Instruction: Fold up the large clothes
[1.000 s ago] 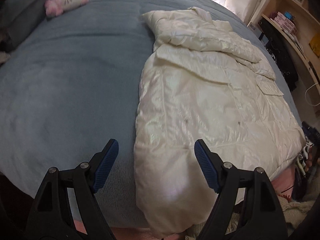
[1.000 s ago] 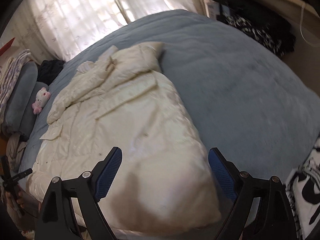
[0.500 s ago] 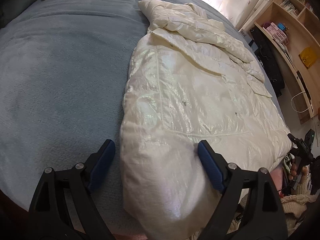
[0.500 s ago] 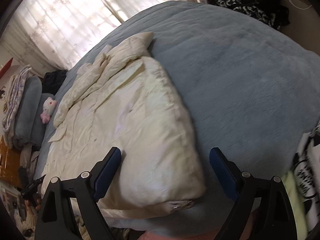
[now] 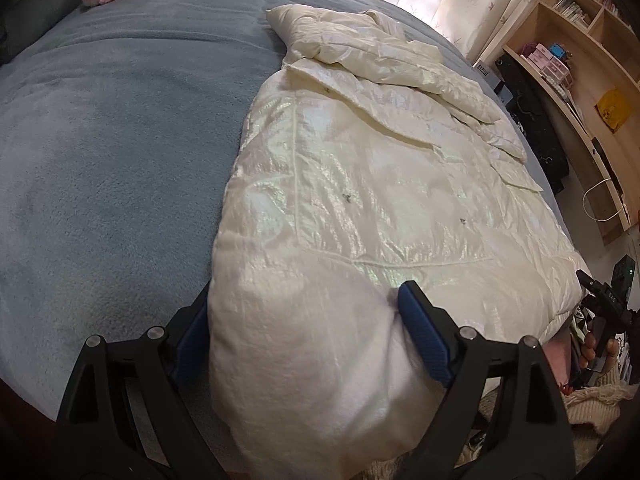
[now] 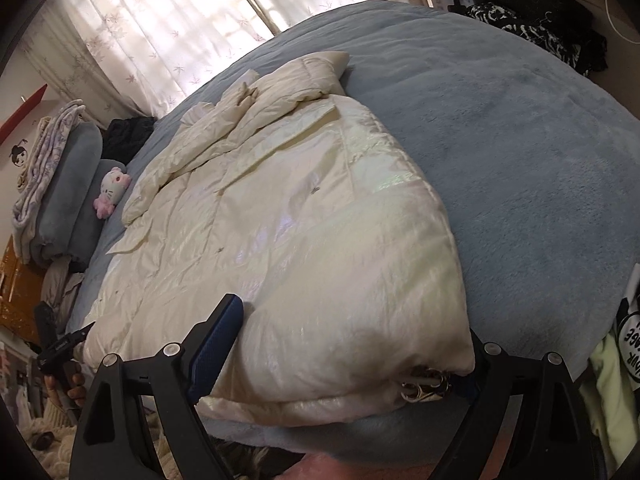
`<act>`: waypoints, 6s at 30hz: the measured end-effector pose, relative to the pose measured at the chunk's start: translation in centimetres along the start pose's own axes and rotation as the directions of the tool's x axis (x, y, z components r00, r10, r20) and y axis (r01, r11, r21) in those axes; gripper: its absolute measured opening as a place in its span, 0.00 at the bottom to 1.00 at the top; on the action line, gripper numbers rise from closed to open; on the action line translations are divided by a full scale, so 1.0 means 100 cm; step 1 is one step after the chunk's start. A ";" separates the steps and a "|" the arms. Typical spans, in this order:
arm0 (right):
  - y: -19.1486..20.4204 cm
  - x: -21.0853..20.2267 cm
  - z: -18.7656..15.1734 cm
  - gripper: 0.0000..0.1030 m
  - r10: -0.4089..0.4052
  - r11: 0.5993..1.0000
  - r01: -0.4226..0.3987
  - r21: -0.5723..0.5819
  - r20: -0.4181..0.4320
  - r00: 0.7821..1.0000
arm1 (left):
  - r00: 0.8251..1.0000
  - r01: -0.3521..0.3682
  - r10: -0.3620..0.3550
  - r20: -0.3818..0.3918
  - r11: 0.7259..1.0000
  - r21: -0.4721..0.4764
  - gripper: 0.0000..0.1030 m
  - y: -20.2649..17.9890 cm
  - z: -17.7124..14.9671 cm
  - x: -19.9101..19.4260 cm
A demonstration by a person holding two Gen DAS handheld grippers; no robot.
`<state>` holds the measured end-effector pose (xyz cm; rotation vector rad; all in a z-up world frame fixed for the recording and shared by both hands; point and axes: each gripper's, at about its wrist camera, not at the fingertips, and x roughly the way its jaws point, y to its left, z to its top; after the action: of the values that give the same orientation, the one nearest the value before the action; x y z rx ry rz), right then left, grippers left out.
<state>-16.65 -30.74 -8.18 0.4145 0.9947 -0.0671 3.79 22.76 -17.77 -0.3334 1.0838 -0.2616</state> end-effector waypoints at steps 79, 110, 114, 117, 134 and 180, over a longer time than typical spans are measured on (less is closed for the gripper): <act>0.011 0.220 0.358 0.89 0.010 0.995 -0.018 0.100 0.077 0.997 | 0.989 0.093 -0.064 0.136 0.971 -0.221 0.76 0.018 0.334 0.087; 0.021 0.448 0.411 0.18 -0.291 0.953 0.299 -0.049 0.131 0.948 | 0.794 -0.541 0.572 0.204 0.819 -0.192 0.08 -0.005 0.314 0.187; 0.022 0.450 0.402 0.21 -0.296 0.952 0.304 -0.046 0.123 0.947 | 0.779 -0.564 0.595 0.197 0.803 -0.191 0.07 -0.008 0.313 0.197; 0.020 0.450 0.402 0.28 -0.307 0.949 0.313 -0.041 0.109 0.945 | 0.787 -0.558 0.588 0.184 0.807 -0.195 0.07 -0.005 0.316 0.199; 0.133 0.316 0.391 0.44 -0.117 0.984 0.137 -0.112 0.167 0.979 | 0.875 -0.352 0.323 0.361 0.936 0.015 0.07 -0.121 0.337 0.103; 0.213 0.510 0.335 0.48 -0.081 0.908 0.112 -0.403 0.093 0.992 | 0.972 -0.168 0.142 0.187 0.977 0.130 0.01 -0.149 0.327 0.265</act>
<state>43.25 -16.74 -27.82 -0.0222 0.9267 0.0370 44.20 3.74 -19.62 -0.1366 0.9045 -0.1664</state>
